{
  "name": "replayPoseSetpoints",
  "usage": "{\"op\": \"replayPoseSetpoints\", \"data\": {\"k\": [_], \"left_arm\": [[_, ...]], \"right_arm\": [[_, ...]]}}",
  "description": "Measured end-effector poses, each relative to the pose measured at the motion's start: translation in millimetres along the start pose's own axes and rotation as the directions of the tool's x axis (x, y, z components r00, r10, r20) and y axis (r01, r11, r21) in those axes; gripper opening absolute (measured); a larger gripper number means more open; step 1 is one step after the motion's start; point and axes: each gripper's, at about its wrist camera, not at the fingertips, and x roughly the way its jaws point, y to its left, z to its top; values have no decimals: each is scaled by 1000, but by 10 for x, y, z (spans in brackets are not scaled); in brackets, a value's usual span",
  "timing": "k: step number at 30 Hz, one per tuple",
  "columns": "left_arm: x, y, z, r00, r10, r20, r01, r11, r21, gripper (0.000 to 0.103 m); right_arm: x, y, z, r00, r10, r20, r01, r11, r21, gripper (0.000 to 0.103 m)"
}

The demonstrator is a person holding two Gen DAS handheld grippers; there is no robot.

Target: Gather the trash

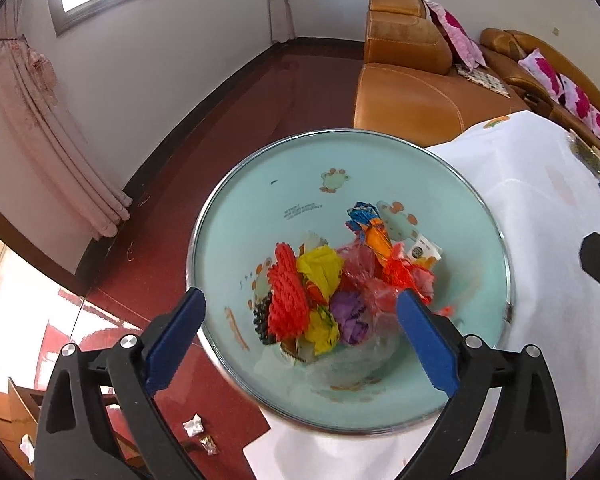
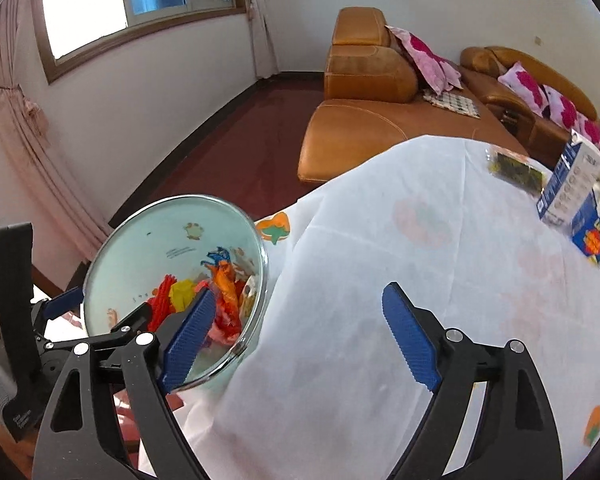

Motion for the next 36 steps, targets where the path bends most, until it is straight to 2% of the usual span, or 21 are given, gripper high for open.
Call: {"op": "replayPoseSetpoints", "data": {"k": [11, 16, 21, 25, 31, 36], "left_arm": [[-628, 210, -479, 995, 52, 90, -49, 998, -36, 97], [-976, 323, -682, 987, 43, 152, -33, 997, -67, 97], [-1349, 384, -835, 973, 38, 228, -18, 996, -89, 97], [-1630, 377, -887, 952, 39, 302, -18, 997, -74, 97], [-2062, 344, -957, 906, 34, 421, -22, 999, -33, 97], [-2264, 300, -989, 884, 26, 466, -31, 1000, 2, 97]], "right_arm": [[-496, 196, -418, 998, 27, 62, -31, 998, 62, 87], [-891, 337, -620, 989, 46, 138, -55, 997, 59, 88], [-1236, 444, -775, 977, 48, 207, -60, 997, 56, 90], [-1509, 455, -837, 960, 38, 279, -58, 996, 64, 90], [-1946, 414, -911, 915, -8, 403, -40, 993, 111, 91], [-2177, 407, -939, 891, -21, 453, -44, 990, 134, 91]]}}
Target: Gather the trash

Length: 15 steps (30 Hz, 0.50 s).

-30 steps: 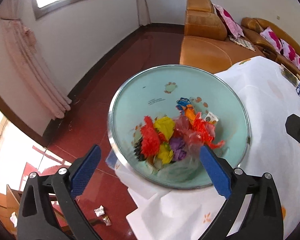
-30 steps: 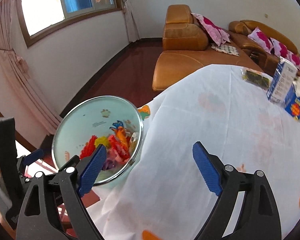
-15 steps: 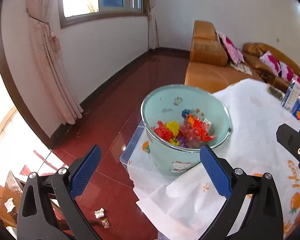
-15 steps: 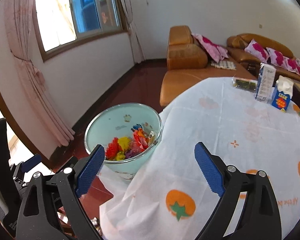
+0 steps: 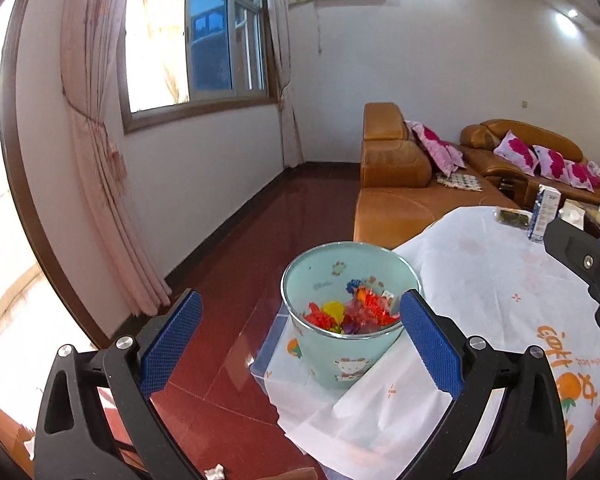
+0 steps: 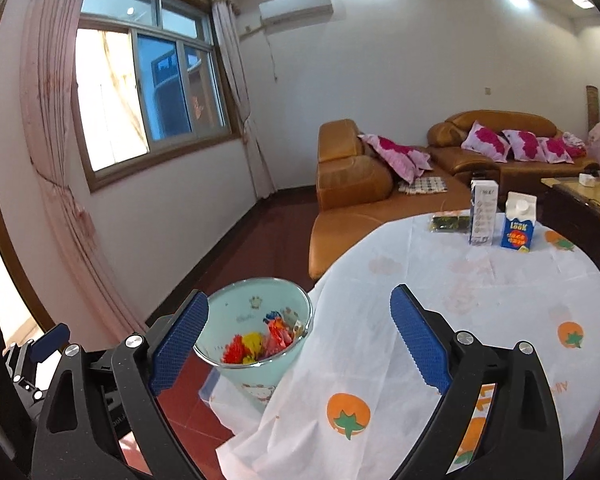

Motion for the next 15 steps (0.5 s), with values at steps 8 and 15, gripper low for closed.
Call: {"op": "replayPoseSetpoints", "data": {"k": [8, 15], "left_arm": [[-196, -15, 72, 998, -11, 54, 12, 1000, -12, 97], [-253, -32, 62, 998, -11, 66, 12, 1000, -8, 97]], "right_arm": [[-176, 10, 41, 999, -2, 39, 1, 1000, 6, 92], [-223, -63, 35, 999, -10, 50, 9, 1000, 30, 92]]}}
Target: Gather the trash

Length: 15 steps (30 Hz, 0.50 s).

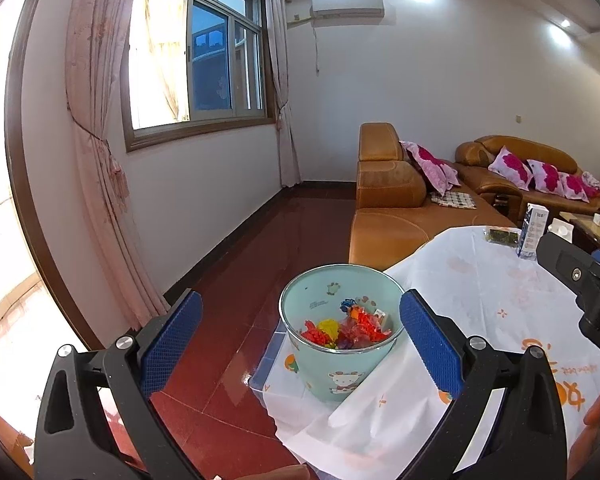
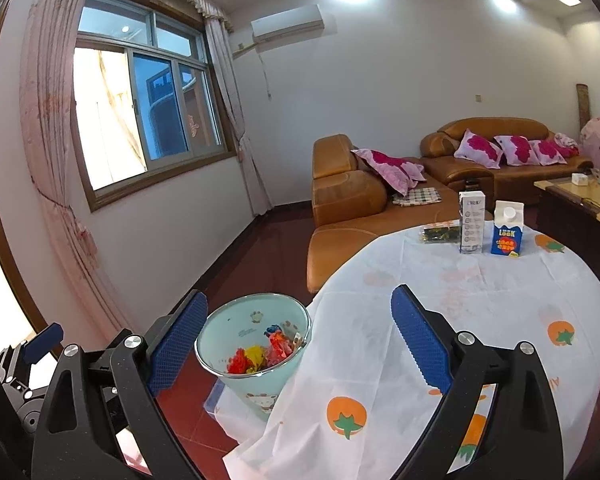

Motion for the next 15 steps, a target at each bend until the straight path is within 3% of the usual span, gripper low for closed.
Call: {"op": "replayPoseSetpoints", "data": {"k": [15], "left_arm": [[-6, 26, -1, 1000, -7, -6, 7, 1000, -10, 97]], "right_arm": [[-17, 8, -6, 1000, 3, 1, -3, 1000, 2, 92]]}}
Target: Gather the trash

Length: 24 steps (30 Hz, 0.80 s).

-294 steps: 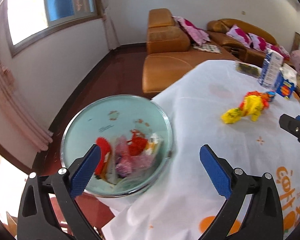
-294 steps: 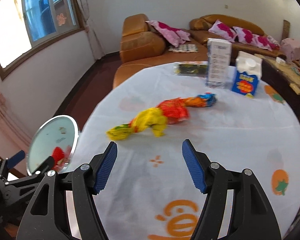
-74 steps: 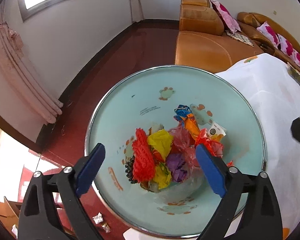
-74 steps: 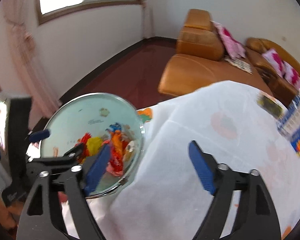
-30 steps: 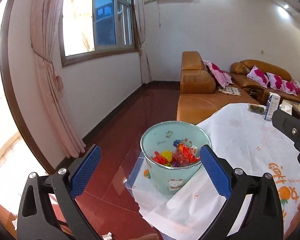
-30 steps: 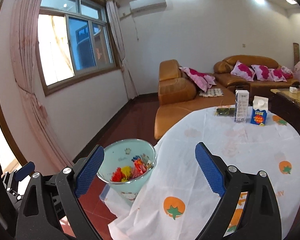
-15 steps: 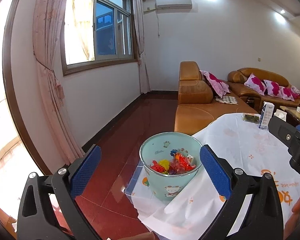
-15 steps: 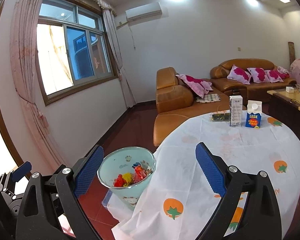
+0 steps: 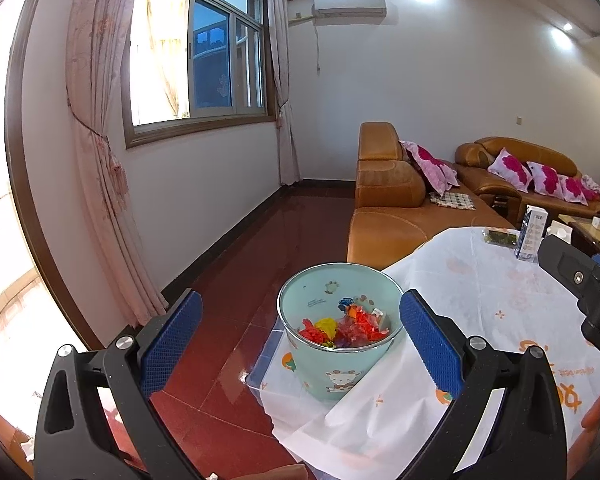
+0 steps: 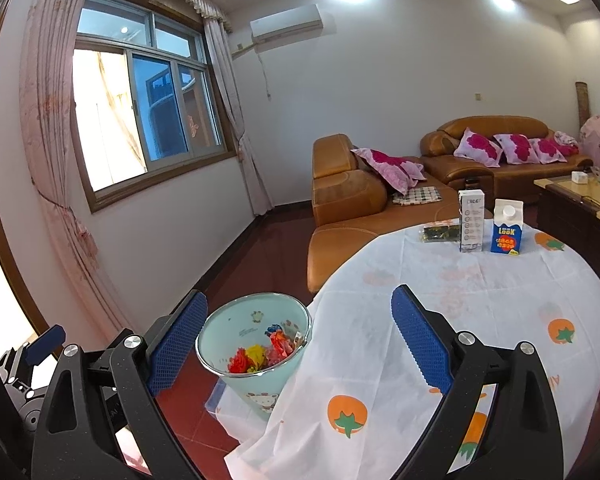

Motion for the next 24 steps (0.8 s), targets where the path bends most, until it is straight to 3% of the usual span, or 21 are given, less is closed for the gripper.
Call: {"op": "replayPoseSetpoints", "data": {"k": [19, 24], "left_arm": [[-15, 8, 0, 1000, 0, -1, 0, 1000, -7, 97], [-42, -26, 9, 999, 33, 18, -33, 999, 5, 97]], "right_arm": [[-28, 4, -8, 1000, -3, 3, 3, 1000, 3, 92], [-55, -5, 2, 1000, -8, 8, 8, 1000, 8, 92]]}}
